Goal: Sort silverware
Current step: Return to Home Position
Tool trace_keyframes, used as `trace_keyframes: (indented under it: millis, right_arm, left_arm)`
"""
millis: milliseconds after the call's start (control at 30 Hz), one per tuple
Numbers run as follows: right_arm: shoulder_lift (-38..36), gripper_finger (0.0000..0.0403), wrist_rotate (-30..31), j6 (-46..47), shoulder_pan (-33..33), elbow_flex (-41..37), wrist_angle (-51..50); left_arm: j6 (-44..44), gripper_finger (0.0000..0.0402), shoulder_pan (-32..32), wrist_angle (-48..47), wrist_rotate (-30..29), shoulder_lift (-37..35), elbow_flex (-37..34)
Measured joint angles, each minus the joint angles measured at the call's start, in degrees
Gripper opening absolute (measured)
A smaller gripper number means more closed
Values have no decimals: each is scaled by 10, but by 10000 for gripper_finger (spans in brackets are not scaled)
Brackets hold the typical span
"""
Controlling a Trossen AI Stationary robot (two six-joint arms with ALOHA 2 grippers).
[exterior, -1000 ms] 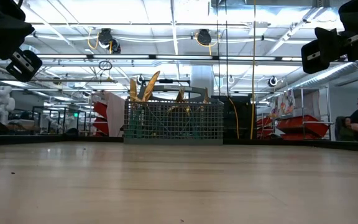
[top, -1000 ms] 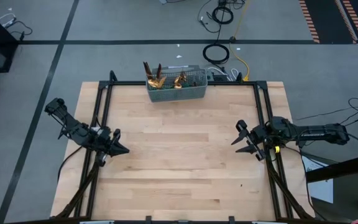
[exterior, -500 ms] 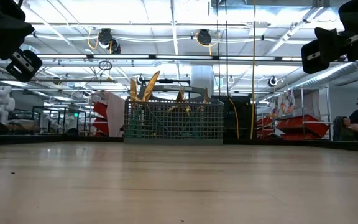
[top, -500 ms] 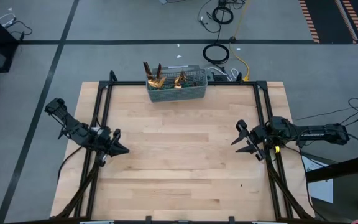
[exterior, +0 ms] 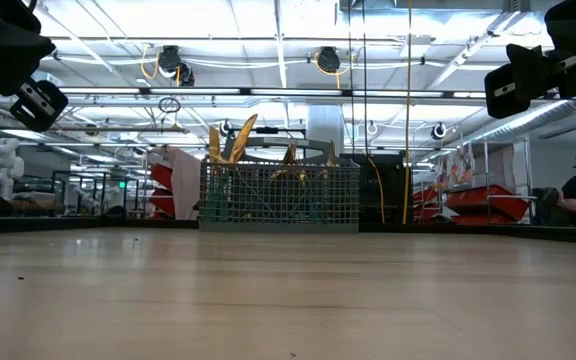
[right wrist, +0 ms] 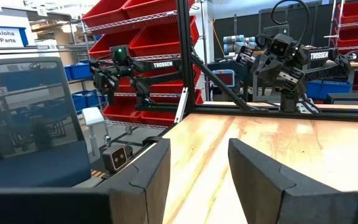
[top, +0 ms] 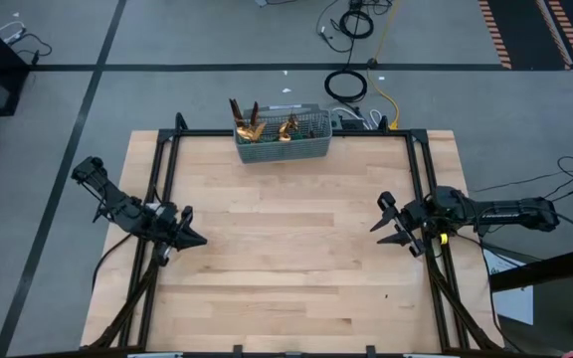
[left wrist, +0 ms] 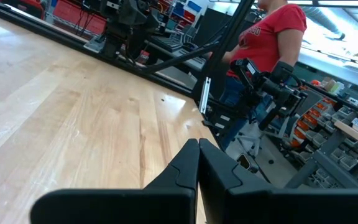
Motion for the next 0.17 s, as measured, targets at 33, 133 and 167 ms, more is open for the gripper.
trace_keyframes:
  millis: [33,133,167]
  right_arm:
    - [0,153,0,0,0,0,0]
    - [0,153,0,0,0,0,0]
    - [0,153,0,0,0,0,0]
  left_arm:
    - [0,8,0,0,0,0,0]
    - [0,8,0,0,0,0,0]
    - [0,8,0,0,0,0,0]
